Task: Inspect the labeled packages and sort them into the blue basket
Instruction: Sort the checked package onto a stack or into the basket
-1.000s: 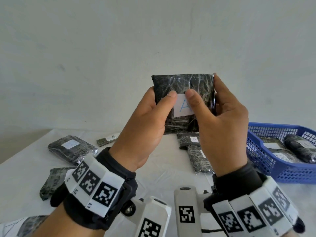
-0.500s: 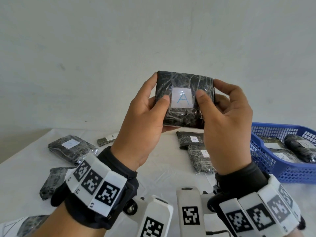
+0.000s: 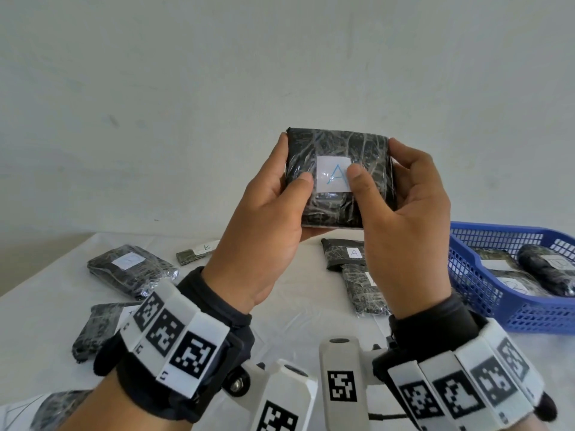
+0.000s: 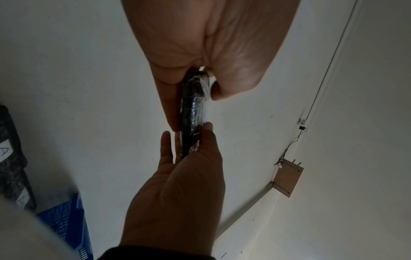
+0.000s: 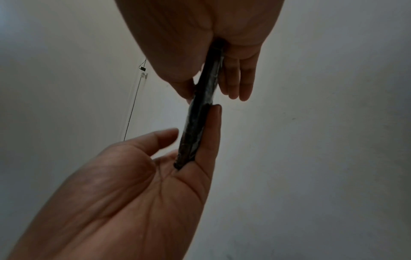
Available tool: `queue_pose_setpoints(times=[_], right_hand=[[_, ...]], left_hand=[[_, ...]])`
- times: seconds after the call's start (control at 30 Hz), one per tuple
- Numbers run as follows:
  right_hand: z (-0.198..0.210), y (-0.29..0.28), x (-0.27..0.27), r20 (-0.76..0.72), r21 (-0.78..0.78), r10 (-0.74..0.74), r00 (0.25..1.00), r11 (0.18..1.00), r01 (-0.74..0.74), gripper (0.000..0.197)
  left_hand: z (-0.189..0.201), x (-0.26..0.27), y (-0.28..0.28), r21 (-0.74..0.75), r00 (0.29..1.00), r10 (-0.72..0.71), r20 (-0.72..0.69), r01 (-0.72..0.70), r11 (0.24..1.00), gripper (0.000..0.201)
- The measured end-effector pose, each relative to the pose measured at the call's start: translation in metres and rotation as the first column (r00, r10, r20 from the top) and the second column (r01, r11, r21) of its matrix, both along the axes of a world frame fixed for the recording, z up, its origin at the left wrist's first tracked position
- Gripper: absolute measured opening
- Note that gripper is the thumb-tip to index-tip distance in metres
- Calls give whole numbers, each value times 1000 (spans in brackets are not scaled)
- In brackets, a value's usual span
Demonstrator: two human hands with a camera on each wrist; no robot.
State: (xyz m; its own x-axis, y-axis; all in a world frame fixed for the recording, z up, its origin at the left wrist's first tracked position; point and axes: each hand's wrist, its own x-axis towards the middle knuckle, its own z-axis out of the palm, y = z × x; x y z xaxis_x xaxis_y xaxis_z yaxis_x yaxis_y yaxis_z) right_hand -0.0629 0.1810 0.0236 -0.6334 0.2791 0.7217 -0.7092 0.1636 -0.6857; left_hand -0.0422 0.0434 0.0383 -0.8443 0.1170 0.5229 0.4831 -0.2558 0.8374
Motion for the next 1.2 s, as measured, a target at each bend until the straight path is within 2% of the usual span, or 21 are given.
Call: queue_pose_setpoints(times=[0.17, 0.3, 0.47, 0.77, 0.9, 0.97, 1.07, 1.2], right_hand=[[2, 2, 7, -23, 37, -19, 1000, 999, 19, 45], [4, 3, 7, -31, 2, 48, 998, 999, -48, 51], [5, 6, 5, -20, -68, 181, 983, 981, -182, 56], [4, 16, -2, -2, -62, 226, 974, 972, -226, 45], [5, 18, -2, 39, 21, 201, 979, 979, -202, 51], [4, 18, -3, 42, 80, 177, 983, 980, -180, 60], [4, 19, -2, 50, 162, 161, 986, 973, -167, 70], [4, 18, -1, 47, 180, 149, 988, 971, -156, 75]], left_hand=[[0, 1, 0, -14, 1000, -3, -26, 3, 1000, 57], [1, 0, -1, -14, 999, 22, -42, -22, 1000, 61], [2, -2, -5, -7, 1000, 4, -31, -4, 1000, 62], [2, -6, -8, 40, 999, -51, 1, 51, 998, 57], [2, -6, -8, 59, 998, -53, 22, 52, 997, 52], [4, -4, -7, 42, 998, -57, 14, 57, 997, 45], [3, -5, -8, 7, 999, -41, 12, 41, 999, 52], [0, -6, -8, -18, 999, -53, 5, 53, 998, 54]])
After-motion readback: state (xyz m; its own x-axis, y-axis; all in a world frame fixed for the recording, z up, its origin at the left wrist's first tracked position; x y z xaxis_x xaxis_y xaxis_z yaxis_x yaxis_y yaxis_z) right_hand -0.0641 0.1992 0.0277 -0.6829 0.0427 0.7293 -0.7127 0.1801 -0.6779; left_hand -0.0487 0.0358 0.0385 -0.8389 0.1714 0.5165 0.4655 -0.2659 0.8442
